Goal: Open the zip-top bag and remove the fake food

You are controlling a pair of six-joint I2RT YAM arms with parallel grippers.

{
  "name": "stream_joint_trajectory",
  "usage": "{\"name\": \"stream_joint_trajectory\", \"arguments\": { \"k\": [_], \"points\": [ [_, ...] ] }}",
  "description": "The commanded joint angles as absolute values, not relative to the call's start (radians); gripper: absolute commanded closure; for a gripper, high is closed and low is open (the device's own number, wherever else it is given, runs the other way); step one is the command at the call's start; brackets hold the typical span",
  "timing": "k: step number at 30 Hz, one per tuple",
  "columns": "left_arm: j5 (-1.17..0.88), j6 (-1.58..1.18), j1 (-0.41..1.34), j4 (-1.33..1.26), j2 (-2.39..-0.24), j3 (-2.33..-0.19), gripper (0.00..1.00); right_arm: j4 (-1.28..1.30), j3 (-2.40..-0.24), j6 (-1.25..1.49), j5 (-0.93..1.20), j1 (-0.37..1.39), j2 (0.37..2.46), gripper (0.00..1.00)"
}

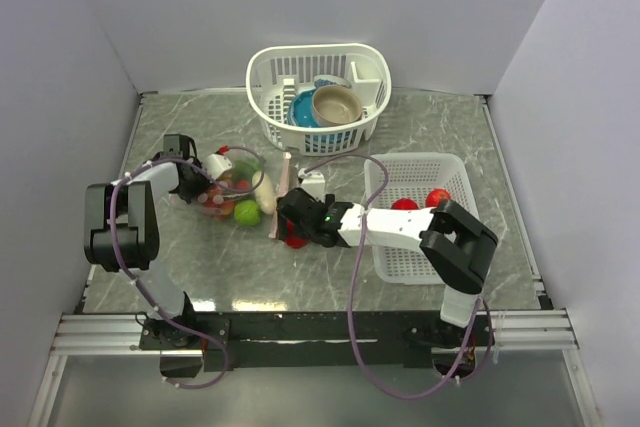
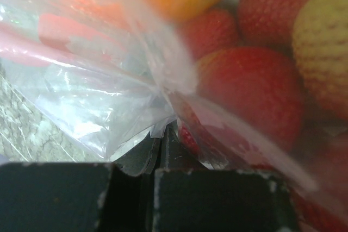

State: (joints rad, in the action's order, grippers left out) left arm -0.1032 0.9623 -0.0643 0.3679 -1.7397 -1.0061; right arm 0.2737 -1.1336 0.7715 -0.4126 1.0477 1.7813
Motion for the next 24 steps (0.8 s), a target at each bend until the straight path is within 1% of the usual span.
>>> {"name": "stream_joint_trajectory", "arguments": {
  "k": [1,11,14,16,19,20,22,23,24],
  "points": [
    [-0.153,0.973,-0.058,0.446,-1.729,-0.966,0.98,0.294,-1.167,0.830,-0.425,1.049,1.856,0.00],
    [-0.149,0.977,-0.057,0.448,-1.721,-0.963,0.98,0.261,-1.140,0.815,-0.367,1.048,1.939,0.00],
    [-0.149,0.980,-0.057,0.449,-1.717,-0.959,0.98,0.221,-1.099,0.796,-0.368,1.049,1.918,0.00],
    [-0.146,0.983,-0.057,0.445,-1.715,-0.954,0.98,0.192,-1.083,0.775,-0.383,1.049,1.884,0.03],
    [-0.144,0.979,-0.057,0.440,-1.718,-0.951,0.98,0.198,-1.092,0.720,-0.419,1.049,1.861,0.20],
    [-0.143,0.977,-0.057,0.440,-1.721,-0.950,0.99,0.204,-1.104,0.698,-0.428,1.049,1.858,0.31],
    [-0.141,0.979,-0.057,0.442,-1.718,-0.946,0.99,0.222,-1.114,0.680,-0.457,1.049,1.842,0.45],
    [-0.137,0.982,-0.058,0.439,-1.717,-0.943,0.99,0.229,-1.115,0.660,-0.468,1.048,1.833,0.61],
    [-0.135,0.985,-0.057,0.437,-1.715,-0.943,0.99,0.233,-1.115,0.652,-0.480,1.049,1.810,0.67]
  ]
}}
